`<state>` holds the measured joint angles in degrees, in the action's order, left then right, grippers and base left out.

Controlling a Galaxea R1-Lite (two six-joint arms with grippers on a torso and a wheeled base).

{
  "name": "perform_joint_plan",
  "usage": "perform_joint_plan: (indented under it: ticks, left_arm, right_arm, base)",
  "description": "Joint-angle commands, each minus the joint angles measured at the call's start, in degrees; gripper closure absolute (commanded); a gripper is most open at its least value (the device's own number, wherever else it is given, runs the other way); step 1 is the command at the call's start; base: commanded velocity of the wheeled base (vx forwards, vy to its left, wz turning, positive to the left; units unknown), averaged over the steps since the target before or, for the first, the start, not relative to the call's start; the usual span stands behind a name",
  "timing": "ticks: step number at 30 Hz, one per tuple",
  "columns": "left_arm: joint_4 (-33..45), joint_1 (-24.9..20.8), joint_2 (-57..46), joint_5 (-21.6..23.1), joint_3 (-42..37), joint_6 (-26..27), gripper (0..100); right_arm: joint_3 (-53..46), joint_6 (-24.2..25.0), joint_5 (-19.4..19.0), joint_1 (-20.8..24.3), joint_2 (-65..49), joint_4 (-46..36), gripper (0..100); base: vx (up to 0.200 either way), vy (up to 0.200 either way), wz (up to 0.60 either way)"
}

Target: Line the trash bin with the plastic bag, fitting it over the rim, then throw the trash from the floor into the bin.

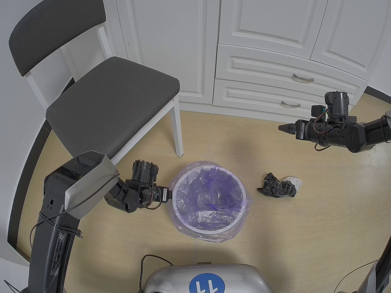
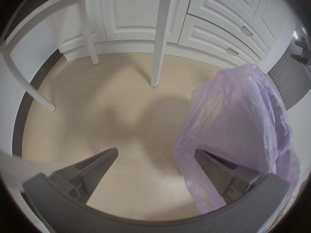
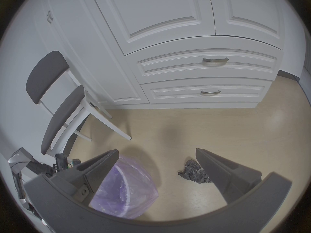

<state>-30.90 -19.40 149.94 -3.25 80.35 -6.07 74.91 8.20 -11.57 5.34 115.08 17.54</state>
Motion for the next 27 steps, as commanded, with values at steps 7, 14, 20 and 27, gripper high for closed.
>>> perform_joint_plan:
  ticks: [7,14,20,27]
  left_arm:
    - [14.8,3.0,12.7,1.4,23.6,3.8,0]
    - [14.1,2.5,9.4,1.4,19.6,2.9,0]
    - [7.6,0.9,-1.1,1.4,6.3,-0.2,0]
    - [-6.7,-3.1,-16.4,1.8,-15.6,-9.8,0]
  right_arm:
    - [-0.6,-0.4,0.1,-0.2,1.3,0.1,0]
    - [-1.2,-2.1,0.1,0.0,2.7,0.1,0]
    - [-3.4,-2.1,0.2,4.2,1.8,0.2,0]
    - [-4.8,1.5,9.3,16.5,3.6,0.2,0]
  base:
    - [0.000,0.000,0.00]
    - [0.000,0.000,0.00]
    - [0.000,0.000,0.00]
    - [0.000,0.000,0.00]
